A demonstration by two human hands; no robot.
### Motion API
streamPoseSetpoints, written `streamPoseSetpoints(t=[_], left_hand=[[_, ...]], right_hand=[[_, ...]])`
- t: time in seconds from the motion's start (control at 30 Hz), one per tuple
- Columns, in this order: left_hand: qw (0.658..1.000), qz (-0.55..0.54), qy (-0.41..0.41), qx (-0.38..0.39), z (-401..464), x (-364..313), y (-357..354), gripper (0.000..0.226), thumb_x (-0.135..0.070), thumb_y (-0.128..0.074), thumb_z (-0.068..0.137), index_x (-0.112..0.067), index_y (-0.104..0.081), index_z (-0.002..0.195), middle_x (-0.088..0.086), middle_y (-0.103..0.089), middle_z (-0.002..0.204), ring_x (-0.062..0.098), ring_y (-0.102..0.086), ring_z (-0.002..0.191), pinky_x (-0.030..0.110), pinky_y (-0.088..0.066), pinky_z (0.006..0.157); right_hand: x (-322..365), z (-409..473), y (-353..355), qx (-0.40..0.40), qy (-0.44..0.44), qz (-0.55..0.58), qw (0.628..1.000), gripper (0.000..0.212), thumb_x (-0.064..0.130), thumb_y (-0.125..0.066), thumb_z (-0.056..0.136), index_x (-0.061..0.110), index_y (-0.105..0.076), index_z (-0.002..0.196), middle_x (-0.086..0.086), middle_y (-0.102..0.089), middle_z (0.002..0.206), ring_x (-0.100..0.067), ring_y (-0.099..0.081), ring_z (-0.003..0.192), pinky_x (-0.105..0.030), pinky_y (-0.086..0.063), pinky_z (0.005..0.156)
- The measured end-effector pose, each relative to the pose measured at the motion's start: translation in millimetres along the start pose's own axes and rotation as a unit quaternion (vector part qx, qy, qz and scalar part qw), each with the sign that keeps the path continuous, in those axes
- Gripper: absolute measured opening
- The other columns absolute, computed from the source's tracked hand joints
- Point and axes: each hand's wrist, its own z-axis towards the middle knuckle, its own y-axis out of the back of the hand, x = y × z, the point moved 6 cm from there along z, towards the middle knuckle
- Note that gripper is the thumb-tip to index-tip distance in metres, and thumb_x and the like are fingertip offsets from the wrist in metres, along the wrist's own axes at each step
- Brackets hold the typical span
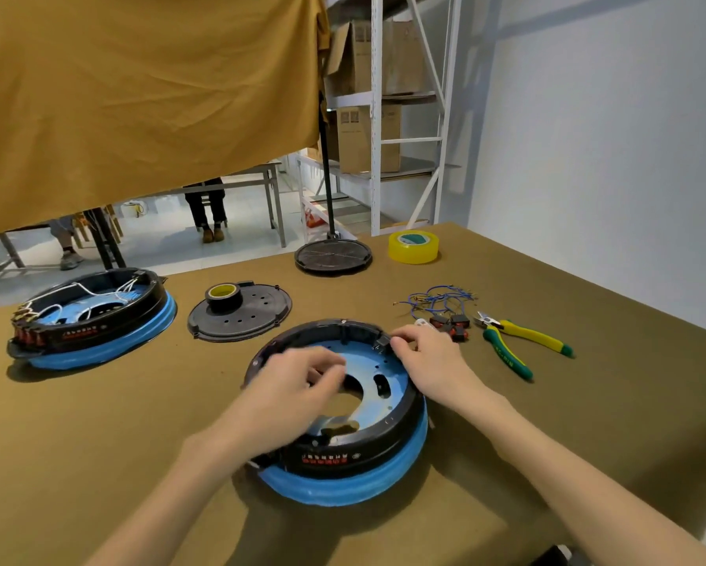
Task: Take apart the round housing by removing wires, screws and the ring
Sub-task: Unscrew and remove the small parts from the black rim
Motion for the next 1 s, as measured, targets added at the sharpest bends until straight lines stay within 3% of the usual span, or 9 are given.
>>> streamPoseSetpoints(t=[0.1,0.23,0.37,0.43,0.6,0.7,0.8,0.93,1.0], left_hand=[[0.996,0.076,-0.043,-0.003,-10.0,-11.5,-19.6,0.053,-0.077,-0.032,0.088,-0.047,-0.064,0.117,-0.033,-0.066,0.095,-0.017,-0.060,0.091,0.010,-0.048,0.072],[0.996,0.030,-0.077,-0.036,-0.8,-4.6,1.8,0.023,-0.043,-0.058,0.100,-0.037,-0.072,0.118,-0.028,-0.069,0.096,-0.009,-0.064,0.093,0.019,-0.056,0.079],[0.985,0.149,-0.049,-0.077,9.7,12.3,29.8,0.021,-0.031,-0.064,0.099,-0.033,-0.073,0.119,-0.021,-0.072,0.102,-0.004,-0.065,0.092,0.026,-0.059,0.083],[0.988,0.122,-0.028,-0.087,12.5,6.1,25.7,0.020,-0.040,-0.057,0.102,-0.035,-0.073,0.113,-0.022,-0.073,0.097,-0.004,-0.066,0.087,0.031,-0.060,0.078],[0.994,0.100,0.004,0.047,17.5,-31.9,-37.2,0.056,-0.066,-0.041,0.099,-0.021,-0.073,0.103,0.002,-0.077,0.091,0.017,-0.071,0.079,0.042,-0.060,0.076],[0.997,0.067,-0.014,0.032,20.6,-30.7,-43.7,0.043,-0.060,-0.050,0.099,-0.026,-0.075,0.108,-0.008,-0.076,0.095,0.005,-0.069,0.082,0.036,-0.060,0.080],[0.995,0.012,-0.064,0.077,17.5,-28.5,-44.9,0.040,-0.062,-0.056,0.094,-0.031,-0.076,0.111,-0.020,-0.073,0.093,-0.005,-0.066,0.084,0.022,-0.059,0.077],[0.989,-0.048,-0.079,0.118,15.5,-18.0,-32.4,0.040,-0.066,-0.065,0.084,-0.034,-0.080,0.103,-0.019,-0.076,0.090,0.001,-0.070,0.086,0.017,-0.056,0.073],[0.984,-0.071,-0.065,0.150,18.2,-14.3,-25.6,0.033,-0.061,-0.070,0.084,-0.035,-0.081,0.101,-0.018,-0.077,0.093,0.004,-0.071,0.088,0.021,-0.059,0.077]], right_hand=[[1.5,-13.3,6.1,-0.067,0.000,-0.013,0.998,0.045,0.025,-0.046,0.107,0.024,-0.045,0.152,0.001,-0.049,0.152,-0.023,-0.038,0.143,-0.039,-0.030,0.118],[5.5,-34.0,2.8,-0.012,0.017,0.108,0.994,0.053,0.014,-0.043,0.107,0.024,-0.032,0.158,0.005,-0.038,0.159,-0.010,-0.033,0.145,-0.005,-0.023,0.104],[5.9,-44.7,14.4,-0.046,0.018,0.001,0.999,0.054,0.045,-0.050,0.102,0.026,-0.036,0.150,0.005,-0.051,0.143,-0.016,-0.052,0.128,-0.039,-0.044,0.109],[10.5,-35.2,20.4,-0.085,0.030,-0.025,0.996,0.055,0.050,-0.049,0.101,0.024,-0.039,0.148,0.004,-0.052,0.141,-0.016,-0.051,0.128,-0.041,-0.045,0.108],[14.1,-8.2,-9.3,0.015,0.011,0.158,0.987,0.040,0.025,-0.039,0.109,0.019,-0.046,0.148,0.002,-0.054,0.137,-0.016,-0.048,0.133,-0.026,-0.038,0.103],[2.8,-9.2,-16.9,0.006,-0.004,0.209,0.978,0.042,0.017,-0.035,0.109,0.024,-0.047,0.148,0.009,-0.054,0.134,-0.009,-0.049,0.128,-0.030,-0.041,0.110],[-3.5,-14.9,-19.2,-0.012,-0.007,0.214,0.977,0.043,0.014,-0.035,0.107,0.029,-0.047,0.146,0.014,-0.052,0.128,0.003,-0.050,0.115,-0.018,-0.039,0.097],[-11.9,-21.5,-11.4,-0.021,0.001,0.206,0.978,0.042,0.017,-0.045,0.102,0.032,-0.050,0.140,0.011,-0.057,0.124,0.003,-0.053,0.104,-0.017,-0.043,0.085],[-12.1,-23.8,-9.6,-0.002,0.021,0.178,0.984,0.044,0.026,-0.045,0.101,0.033,-0.049,0.144,0.008,-0.051,0.129,0.000,-0.046,0.113,-0.021,-0.038,0.093]])
